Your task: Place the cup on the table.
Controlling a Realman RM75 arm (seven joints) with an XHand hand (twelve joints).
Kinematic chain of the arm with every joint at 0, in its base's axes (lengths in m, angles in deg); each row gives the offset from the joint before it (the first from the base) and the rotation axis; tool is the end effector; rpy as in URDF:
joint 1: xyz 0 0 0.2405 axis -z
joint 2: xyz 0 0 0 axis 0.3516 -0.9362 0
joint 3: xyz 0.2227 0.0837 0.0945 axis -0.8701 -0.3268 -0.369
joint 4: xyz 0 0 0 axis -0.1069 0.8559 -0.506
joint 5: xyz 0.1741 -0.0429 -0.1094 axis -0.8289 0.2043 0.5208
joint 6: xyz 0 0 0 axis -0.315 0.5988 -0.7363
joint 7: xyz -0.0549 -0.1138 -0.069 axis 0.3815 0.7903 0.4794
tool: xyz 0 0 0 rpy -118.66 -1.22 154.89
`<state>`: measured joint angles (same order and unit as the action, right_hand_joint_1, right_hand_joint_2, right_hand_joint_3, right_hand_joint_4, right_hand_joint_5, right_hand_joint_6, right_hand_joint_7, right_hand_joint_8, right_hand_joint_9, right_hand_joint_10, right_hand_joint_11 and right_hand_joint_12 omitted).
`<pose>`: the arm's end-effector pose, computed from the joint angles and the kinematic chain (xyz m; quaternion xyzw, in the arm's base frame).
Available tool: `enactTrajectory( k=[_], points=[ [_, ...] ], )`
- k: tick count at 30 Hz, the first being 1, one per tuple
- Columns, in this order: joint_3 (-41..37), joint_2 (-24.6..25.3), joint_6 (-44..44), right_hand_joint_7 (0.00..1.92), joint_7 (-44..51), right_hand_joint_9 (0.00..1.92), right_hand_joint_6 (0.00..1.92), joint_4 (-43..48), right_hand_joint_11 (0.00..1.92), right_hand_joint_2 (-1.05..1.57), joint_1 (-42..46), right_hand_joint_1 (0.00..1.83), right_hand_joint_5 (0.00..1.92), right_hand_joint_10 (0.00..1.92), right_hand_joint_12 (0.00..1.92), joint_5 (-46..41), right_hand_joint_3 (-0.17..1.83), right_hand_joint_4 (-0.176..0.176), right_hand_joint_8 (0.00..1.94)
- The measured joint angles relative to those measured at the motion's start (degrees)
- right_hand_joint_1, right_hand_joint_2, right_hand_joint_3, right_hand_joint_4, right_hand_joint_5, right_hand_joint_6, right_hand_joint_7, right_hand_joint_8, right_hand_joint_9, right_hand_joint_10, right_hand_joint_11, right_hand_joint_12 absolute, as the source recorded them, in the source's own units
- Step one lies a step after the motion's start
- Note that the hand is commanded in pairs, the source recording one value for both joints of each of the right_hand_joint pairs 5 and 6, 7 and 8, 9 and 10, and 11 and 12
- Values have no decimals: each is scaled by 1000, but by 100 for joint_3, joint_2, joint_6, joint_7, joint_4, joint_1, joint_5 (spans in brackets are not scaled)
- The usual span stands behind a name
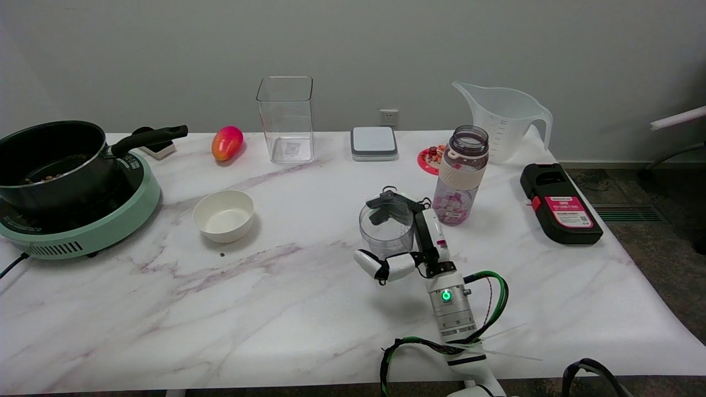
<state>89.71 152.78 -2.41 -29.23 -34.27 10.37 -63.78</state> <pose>-0.3626 -0.2907 0.2478 0.6067 -0.2635 0.5591 0.4999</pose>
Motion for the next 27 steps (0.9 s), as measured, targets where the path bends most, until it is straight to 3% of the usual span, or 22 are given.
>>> enactTrajectory(
  k=[3,7,20,24,27],
  points=[
    [-13,0,1,795,-9,737,753,-5,712,-290,16,1215,753,737,712,-6,1329,0,795],
    [-29,1,1,610,-20,707,681,-11,684,-383,32,1208,681,707,684,-14,1379,0,610],
    [-68,-8,0,516,-38,673,512,-11,660,-555,50,1185,512,673,660,-24,1360,0,516],
    [-94,-35,-34,435,-40,619,186,5,634,-855,56,1154,186,619,634,-26,1250,0,435],
    [-112,-72,-71,385,-43,578,126,13,592,-889,60,1139,126,578,592,-26,1120,0,385]
  ],
)
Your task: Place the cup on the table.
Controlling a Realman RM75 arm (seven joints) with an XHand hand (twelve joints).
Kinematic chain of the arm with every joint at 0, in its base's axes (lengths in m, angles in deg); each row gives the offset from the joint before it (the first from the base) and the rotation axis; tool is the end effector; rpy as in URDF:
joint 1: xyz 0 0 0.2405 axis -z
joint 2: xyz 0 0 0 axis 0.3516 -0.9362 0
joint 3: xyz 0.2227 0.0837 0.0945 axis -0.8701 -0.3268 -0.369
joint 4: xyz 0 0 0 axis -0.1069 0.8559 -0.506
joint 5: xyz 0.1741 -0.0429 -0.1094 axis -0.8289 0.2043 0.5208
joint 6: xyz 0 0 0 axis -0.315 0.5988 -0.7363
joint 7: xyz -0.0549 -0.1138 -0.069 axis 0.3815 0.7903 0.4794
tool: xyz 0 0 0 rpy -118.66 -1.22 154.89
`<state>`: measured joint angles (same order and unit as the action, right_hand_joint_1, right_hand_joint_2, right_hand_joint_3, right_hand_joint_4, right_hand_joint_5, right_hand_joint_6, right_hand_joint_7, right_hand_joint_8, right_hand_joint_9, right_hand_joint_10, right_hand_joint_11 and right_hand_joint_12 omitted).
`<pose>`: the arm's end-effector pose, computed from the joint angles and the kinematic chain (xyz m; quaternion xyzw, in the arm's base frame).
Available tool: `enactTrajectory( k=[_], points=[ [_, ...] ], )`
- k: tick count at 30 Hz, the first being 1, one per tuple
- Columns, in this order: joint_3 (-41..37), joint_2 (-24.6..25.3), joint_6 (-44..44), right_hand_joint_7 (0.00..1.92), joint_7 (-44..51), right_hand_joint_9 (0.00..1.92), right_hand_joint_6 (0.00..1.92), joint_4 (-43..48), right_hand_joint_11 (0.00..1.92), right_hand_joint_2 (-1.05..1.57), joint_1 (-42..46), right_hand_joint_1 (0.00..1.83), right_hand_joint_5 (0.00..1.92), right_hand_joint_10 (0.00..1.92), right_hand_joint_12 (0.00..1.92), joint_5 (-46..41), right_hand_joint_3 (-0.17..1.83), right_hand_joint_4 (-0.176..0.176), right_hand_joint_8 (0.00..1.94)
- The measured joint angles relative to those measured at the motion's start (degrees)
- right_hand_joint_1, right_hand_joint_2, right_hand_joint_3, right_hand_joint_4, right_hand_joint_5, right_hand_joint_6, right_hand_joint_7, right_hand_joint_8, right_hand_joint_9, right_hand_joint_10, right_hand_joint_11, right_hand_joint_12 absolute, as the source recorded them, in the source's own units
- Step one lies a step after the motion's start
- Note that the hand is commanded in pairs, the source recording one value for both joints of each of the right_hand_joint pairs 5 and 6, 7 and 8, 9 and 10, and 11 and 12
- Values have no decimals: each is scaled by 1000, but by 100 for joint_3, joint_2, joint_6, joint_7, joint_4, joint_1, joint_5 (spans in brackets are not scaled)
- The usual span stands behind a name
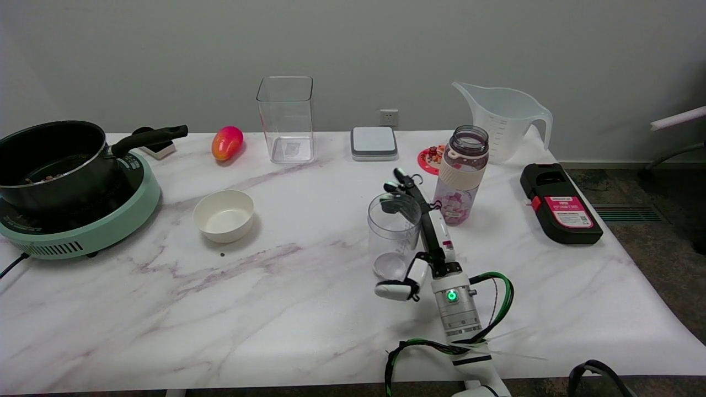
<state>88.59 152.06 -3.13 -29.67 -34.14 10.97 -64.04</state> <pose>-0.3662 -0.2883 0.2574 0.5989 -0.2644 0.5576 0.5104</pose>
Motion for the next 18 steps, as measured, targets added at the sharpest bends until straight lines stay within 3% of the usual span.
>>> enactTrajectory(
  k=[15,18],
  points=[
    [-102,-209,-158,357,-272,445,78,26,496,-901,55,1123,78,445,496,0,1049,0,357],
    [-134,-251,-180,405,-348,465,236,28,522,-865,82,1123,236,465,522,8,1032,0,405]
  ],
)
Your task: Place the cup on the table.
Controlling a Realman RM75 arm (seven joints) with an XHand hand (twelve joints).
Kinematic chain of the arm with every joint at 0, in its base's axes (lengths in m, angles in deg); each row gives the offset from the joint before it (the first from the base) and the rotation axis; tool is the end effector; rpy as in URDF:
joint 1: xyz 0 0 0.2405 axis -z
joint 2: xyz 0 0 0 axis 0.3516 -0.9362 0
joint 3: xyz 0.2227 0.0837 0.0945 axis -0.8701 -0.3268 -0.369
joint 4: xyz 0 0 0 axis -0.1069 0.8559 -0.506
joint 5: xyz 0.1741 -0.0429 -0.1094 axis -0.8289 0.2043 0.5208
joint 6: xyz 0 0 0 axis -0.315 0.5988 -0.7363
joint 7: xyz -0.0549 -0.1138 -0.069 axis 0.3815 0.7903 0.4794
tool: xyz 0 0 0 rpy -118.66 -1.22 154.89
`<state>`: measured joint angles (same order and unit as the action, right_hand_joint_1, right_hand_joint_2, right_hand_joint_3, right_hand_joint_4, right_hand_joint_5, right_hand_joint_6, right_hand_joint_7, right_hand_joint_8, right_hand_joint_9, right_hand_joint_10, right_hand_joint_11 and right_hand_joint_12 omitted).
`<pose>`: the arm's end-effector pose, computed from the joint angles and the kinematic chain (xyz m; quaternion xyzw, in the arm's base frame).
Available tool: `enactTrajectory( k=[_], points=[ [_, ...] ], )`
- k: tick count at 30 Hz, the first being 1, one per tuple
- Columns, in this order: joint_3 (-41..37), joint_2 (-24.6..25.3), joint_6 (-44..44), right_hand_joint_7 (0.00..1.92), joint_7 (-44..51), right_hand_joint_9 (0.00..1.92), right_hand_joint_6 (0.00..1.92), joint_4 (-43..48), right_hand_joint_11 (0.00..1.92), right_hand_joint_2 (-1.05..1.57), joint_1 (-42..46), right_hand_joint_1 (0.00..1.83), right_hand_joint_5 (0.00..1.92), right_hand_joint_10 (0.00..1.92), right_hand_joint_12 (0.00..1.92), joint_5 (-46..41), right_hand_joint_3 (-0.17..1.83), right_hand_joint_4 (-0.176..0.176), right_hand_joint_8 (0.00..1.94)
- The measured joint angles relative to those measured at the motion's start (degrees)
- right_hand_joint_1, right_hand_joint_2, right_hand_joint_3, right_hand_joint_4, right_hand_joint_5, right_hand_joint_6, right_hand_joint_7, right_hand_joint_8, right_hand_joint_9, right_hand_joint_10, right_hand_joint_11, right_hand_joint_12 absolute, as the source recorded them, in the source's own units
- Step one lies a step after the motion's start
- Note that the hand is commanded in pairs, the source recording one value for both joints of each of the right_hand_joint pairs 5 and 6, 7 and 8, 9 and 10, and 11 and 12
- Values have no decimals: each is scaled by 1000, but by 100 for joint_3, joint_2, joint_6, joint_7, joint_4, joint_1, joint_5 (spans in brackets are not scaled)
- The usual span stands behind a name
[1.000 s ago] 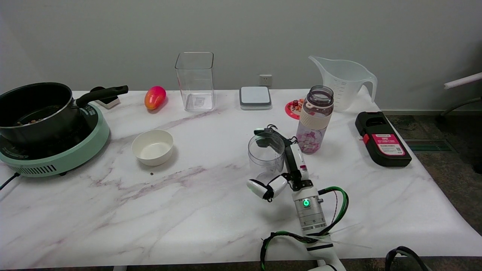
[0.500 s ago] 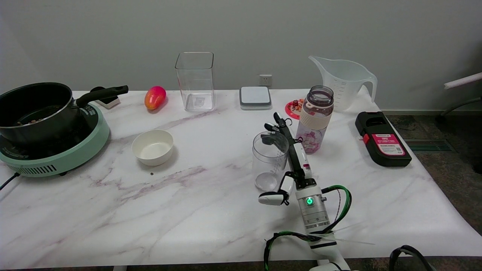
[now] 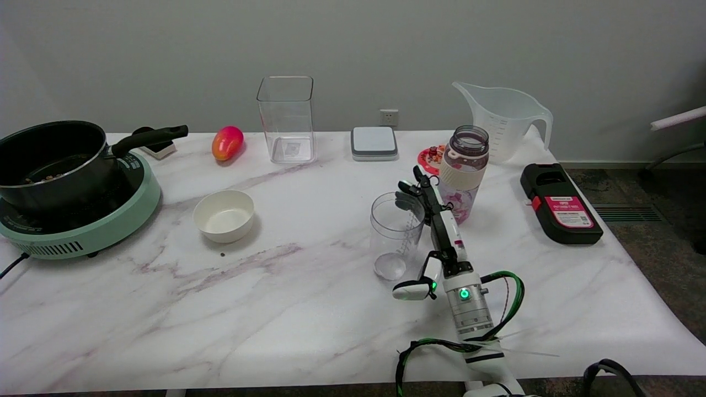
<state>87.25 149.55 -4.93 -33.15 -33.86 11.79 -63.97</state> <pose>-0.3714 -0.2856 0.2792 0.5899 -0.2785 0.5559 0.5152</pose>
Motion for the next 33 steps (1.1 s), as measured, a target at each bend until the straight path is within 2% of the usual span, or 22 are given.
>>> enactTrajectory(
  k=[2,7,17,22,33],
  points=[
    [-21,-30,-20,451,-47,506,375,2,547,-812,20,1125,375,506,547,-1,1015,0,451],
    [-71,-138,-78,546,-170,606,514,21,579,-719,93,1130,514,606,579,-5,1028,0,546],
    [-250,-452,-117,737,-329,698,620,303,624,-580,457,1152,620,698,624,-338,955,0,737],
    [-330,-644,-63,795,-363,723,643,581,635,-565,709,1154,643,723,635,-620,1006,0,795],
    [-435,-892,193,1094,-304,1047,726,1155,728,-415,1211,1189,726,1047,728,-1460,994,0,1094]
  ],
)
